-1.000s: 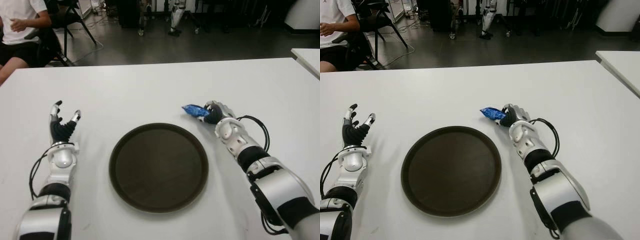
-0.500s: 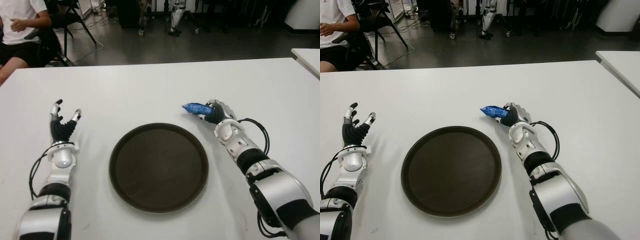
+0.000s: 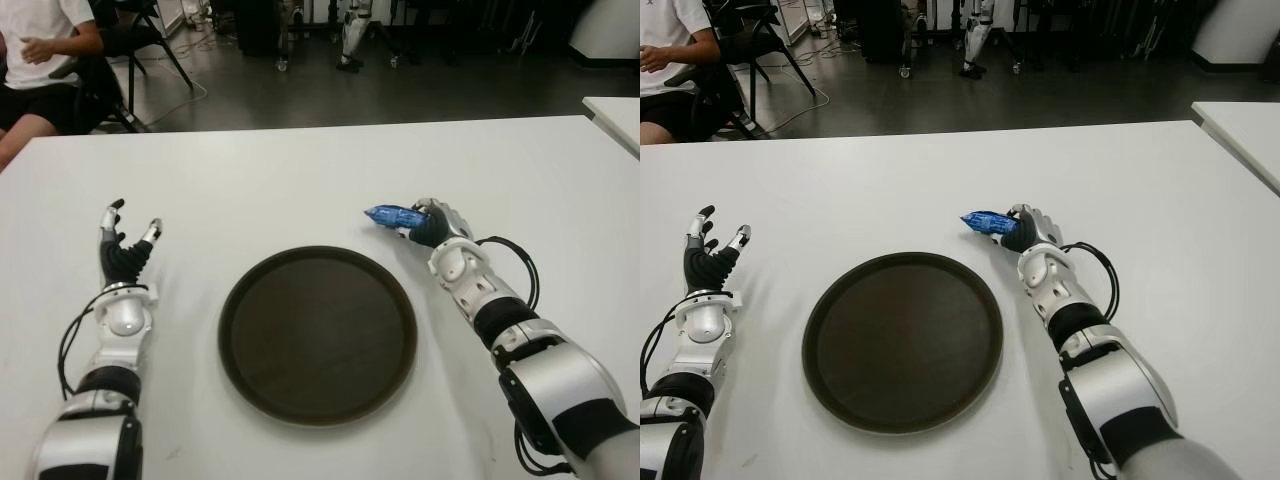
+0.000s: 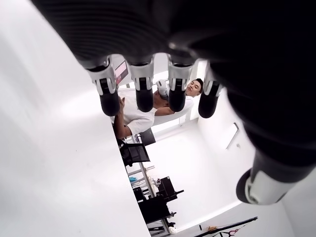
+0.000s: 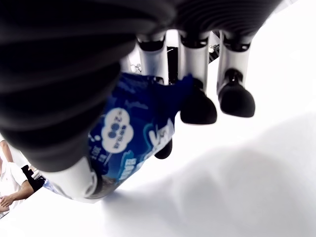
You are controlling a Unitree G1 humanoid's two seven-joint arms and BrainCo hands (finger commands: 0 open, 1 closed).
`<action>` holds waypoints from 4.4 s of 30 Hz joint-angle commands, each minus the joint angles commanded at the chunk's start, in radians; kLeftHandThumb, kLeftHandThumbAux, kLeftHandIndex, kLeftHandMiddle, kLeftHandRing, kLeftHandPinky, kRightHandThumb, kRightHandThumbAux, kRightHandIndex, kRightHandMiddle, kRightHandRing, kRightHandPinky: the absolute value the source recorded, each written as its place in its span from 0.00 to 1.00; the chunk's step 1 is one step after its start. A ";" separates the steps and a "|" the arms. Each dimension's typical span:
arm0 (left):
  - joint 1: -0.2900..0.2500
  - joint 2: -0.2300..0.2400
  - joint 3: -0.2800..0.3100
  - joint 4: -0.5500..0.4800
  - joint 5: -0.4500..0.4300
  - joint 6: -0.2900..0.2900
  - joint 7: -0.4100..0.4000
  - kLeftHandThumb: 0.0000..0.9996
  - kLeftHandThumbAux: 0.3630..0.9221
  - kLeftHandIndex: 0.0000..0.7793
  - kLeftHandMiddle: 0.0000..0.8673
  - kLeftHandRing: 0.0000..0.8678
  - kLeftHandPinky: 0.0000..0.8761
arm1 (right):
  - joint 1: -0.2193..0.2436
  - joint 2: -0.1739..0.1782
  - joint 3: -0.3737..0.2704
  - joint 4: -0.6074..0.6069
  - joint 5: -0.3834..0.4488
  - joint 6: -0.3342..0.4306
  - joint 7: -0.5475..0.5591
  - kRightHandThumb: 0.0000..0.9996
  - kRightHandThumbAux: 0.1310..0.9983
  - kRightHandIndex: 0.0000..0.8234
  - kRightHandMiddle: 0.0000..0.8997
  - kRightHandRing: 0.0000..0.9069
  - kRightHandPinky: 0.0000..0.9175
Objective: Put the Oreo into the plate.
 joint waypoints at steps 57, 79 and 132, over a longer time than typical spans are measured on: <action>-0.005 0.007 -0.005 0.016 0.002 -0.003 -0.001 0.00 0.46 0.00 0.00 0.00 0.00 | 0.026 0.000 -0.085 -0.031 0.083 -0.105 -0.012 0.70 0.68 0.53 0.90 0.89 0.88; 0.000 0.004 -0.006 0.003 0.007 -0.004 0.004 0.00 0.39 0.00 0.00 0.00 0.00 | 0.036 -0.003 -0.099 -0.063 0.106 -0.120 0.007 0.70 0.68 0.53 0.88 0.87 0.85; -0.006 0.007 0.003 0.015 -0.004 0.010 -0.011 0.00 0.49 0.00 0.00 0.00 0.00 | 0.325 0.041 -0.316 -0.681 0.698 -0.240 0.755 0.71 0.67 0.53 0.94 0.94 0.94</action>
